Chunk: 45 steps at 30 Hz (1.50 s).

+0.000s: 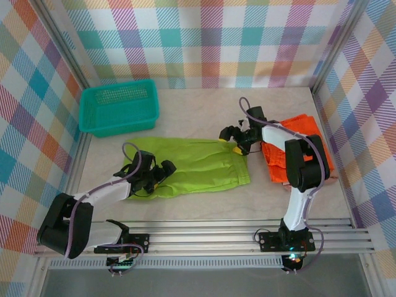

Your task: Fold and stack the shorts

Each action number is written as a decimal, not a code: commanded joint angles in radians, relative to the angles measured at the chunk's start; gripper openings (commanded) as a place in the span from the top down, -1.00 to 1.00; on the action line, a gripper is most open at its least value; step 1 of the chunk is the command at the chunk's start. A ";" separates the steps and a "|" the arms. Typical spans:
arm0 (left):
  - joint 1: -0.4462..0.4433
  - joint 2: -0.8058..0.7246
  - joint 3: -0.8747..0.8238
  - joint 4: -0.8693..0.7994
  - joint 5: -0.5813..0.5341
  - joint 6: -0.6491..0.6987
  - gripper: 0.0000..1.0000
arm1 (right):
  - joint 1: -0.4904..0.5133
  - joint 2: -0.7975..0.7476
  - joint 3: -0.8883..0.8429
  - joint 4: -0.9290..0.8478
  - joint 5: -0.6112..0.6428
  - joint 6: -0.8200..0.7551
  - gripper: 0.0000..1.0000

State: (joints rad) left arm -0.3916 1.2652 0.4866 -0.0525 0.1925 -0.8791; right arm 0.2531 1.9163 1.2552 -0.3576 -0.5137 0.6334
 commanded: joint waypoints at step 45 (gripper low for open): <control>-0.016 0.025 0.048 -0.124 -0.054 0.091 -1.00 | 0.104 -0.168 -0.203 -0.168 0.278 -0.190 -0.54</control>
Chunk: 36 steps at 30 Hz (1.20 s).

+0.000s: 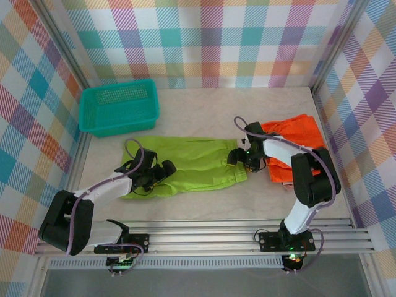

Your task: Fold and stack the shorts

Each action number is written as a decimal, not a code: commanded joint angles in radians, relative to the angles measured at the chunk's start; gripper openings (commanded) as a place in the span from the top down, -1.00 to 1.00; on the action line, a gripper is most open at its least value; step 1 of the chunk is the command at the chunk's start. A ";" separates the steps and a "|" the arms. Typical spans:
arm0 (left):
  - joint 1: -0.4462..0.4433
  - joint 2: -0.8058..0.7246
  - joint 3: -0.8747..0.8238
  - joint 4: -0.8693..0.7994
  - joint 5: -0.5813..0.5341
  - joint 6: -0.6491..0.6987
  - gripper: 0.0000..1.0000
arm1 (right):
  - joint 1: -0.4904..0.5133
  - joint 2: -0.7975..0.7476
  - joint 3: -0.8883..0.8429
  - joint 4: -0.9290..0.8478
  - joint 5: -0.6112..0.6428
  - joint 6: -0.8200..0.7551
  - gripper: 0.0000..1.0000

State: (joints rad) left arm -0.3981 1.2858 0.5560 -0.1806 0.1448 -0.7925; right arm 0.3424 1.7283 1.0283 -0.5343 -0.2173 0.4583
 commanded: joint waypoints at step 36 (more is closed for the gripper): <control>0.056 -0.270 0.084 -0.208 -0.085 0.044 -1.00 | 0.027 -0.157 0.514 -0.454 0.567 -0.515 1.00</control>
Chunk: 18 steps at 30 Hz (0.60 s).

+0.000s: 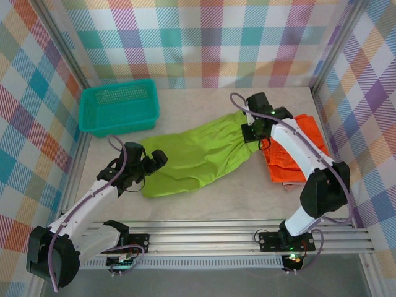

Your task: Fold and stack the shorts

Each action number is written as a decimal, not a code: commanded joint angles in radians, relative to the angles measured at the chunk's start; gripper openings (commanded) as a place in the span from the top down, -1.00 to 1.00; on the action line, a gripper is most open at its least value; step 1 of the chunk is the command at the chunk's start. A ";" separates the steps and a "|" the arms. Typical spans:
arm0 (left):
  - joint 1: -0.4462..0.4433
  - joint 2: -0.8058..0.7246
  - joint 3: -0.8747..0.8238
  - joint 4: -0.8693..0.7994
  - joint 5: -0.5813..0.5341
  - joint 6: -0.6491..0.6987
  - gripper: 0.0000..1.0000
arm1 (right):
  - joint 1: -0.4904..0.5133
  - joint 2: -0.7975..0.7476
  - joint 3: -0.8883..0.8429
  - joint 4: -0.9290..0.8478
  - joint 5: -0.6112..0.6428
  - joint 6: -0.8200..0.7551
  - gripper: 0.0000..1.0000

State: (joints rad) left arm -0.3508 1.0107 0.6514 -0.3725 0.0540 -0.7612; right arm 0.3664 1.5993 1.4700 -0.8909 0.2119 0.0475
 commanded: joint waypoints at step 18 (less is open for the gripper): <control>0.000 0.118 -0.041 0.133 0.144 -0.019 -1.00 | 0.170 0.193 0.499 -0.340 0.533 -0.154 1.00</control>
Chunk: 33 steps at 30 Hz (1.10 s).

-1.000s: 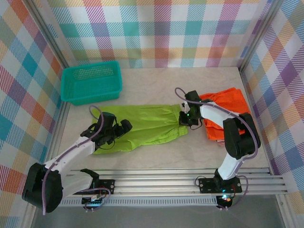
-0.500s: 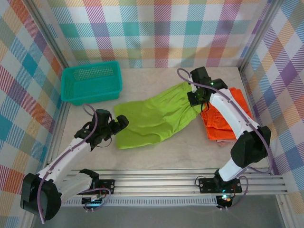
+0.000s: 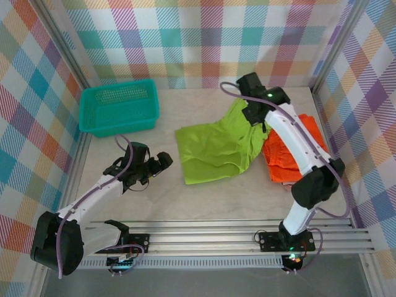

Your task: Fold and stack the shorts

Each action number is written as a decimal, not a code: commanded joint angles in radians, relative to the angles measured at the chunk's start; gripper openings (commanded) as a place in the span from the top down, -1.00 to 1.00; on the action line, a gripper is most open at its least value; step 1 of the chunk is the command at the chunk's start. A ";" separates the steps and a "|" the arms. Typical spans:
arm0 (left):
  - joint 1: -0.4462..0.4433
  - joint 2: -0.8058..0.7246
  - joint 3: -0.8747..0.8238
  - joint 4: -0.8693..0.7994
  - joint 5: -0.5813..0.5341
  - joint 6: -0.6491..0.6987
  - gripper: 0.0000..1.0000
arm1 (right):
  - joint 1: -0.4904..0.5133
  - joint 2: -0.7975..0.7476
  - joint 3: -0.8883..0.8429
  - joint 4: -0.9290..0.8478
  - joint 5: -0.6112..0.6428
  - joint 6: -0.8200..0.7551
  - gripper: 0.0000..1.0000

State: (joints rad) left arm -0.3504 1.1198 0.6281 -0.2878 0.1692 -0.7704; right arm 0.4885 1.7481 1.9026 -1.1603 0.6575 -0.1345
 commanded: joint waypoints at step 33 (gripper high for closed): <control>-0.026 -0.260 -0.097 0.019 -0.197 -0.151 -1.00 | 0.361 0.315 0.345 0.085 -0.919 0.494 -0.44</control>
State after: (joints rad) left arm -0.3725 0.9398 0.5392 -0.2314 0.0505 -0.8978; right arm 0.8738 2.2070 2.3047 -1.2396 0.0212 0.3016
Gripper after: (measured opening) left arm 0.999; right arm 0.702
